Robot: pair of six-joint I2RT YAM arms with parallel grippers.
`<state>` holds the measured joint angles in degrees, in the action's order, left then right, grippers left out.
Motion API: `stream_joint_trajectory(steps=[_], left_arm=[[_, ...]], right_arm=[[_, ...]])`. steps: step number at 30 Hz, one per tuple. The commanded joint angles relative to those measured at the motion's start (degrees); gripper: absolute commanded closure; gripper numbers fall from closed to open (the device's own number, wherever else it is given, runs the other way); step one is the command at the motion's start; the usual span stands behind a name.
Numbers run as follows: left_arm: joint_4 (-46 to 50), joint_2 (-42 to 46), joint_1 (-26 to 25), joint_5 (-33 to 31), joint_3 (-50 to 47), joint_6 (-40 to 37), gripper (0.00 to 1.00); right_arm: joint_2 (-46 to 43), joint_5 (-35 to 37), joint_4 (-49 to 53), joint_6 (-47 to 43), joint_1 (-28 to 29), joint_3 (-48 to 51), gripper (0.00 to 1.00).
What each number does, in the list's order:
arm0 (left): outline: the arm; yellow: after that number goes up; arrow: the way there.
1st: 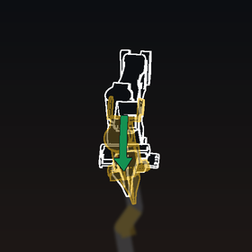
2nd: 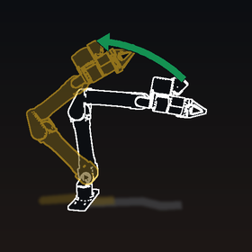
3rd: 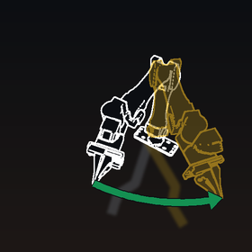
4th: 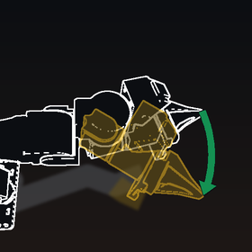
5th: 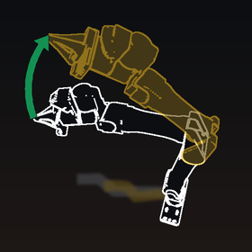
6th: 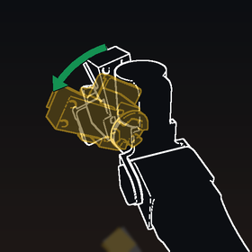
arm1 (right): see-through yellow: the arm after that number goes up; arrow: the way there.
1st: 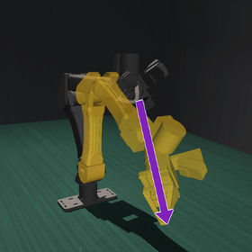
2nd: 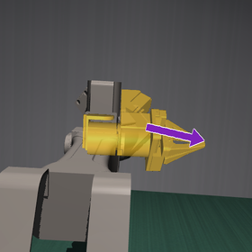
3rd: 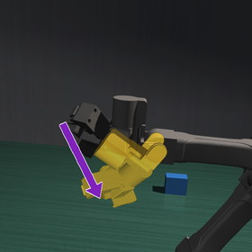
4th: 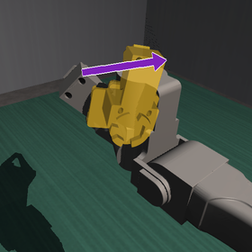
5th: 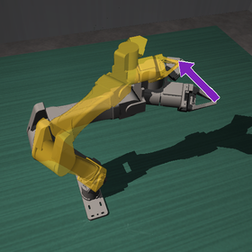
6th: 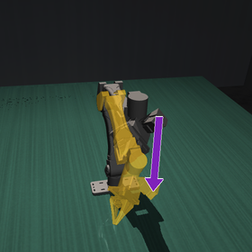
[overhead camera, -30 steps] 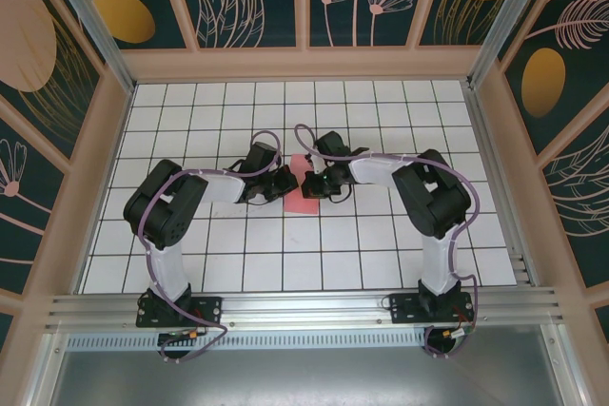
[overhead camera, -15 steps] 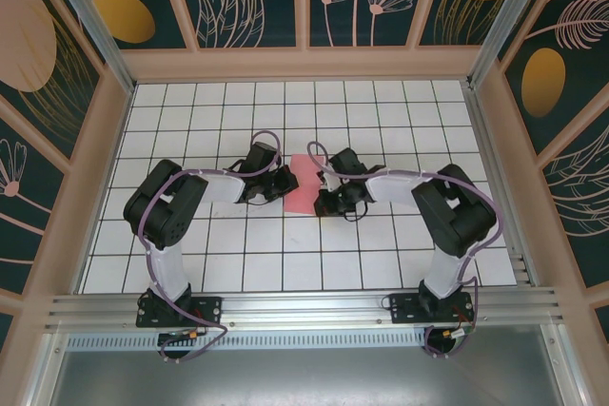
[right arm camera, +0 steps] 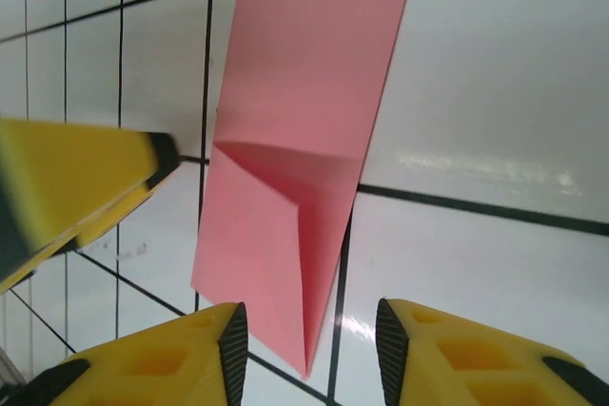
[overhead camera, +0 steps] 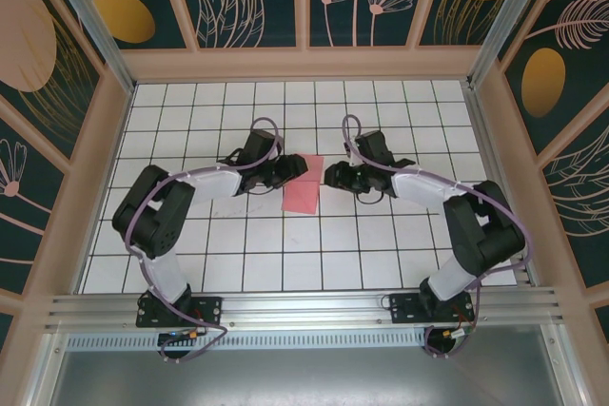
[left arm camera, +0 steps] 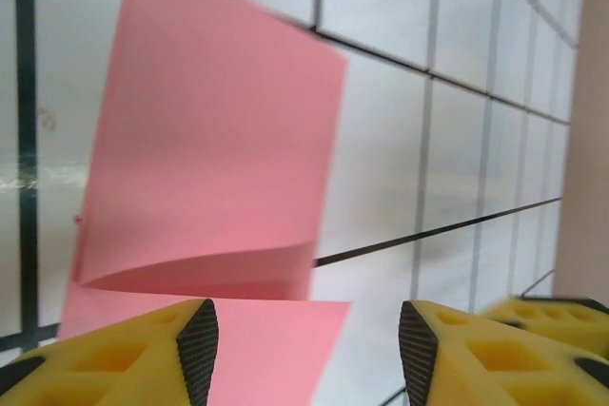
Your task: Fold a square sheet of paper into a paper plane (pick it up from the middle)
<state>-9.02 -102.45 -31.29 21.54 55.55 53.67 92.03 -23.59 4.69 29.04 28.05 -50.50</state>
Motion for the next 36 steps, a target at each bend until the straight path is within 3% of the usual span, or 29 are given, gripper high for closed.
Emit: stream_joint_trajectory(steps=[1, 9, 16, 26, 36], left_arm=[[-0.34, 3.84, 0.23, -2.77, -2.93, 1.85, 0.42], [-6.44, 3.89, 0.18, -2.68, -9.73, 6.18, 0.44], [-7.69, 2.8, 0.23, -1.65, -10.05, 7.22, 0.56], [-7.48, 0.88, 0.26, -0.41, -9.15, 7.01, 0.6], [-10.48, -0.8, 0.19, 2.98, -8.46, 7.07, 0.6]], right_arm=[[3.59, -1.78, -2.71, 0.99, 0.09, -3.11, 0.56], [11.39, -7.68, -2.22, -2.17, 0.34, -8.0, 0.56], [15.94, -9.34, -1.91, -2.97, 0.61, -10.63, 0.69], [19.41, -6.78, 0.47, -3.81, 0.6, -11.9, 0.87], [19.39, -4.93, 0.61, -3.38, 0.57, -11.55, 0.9]])
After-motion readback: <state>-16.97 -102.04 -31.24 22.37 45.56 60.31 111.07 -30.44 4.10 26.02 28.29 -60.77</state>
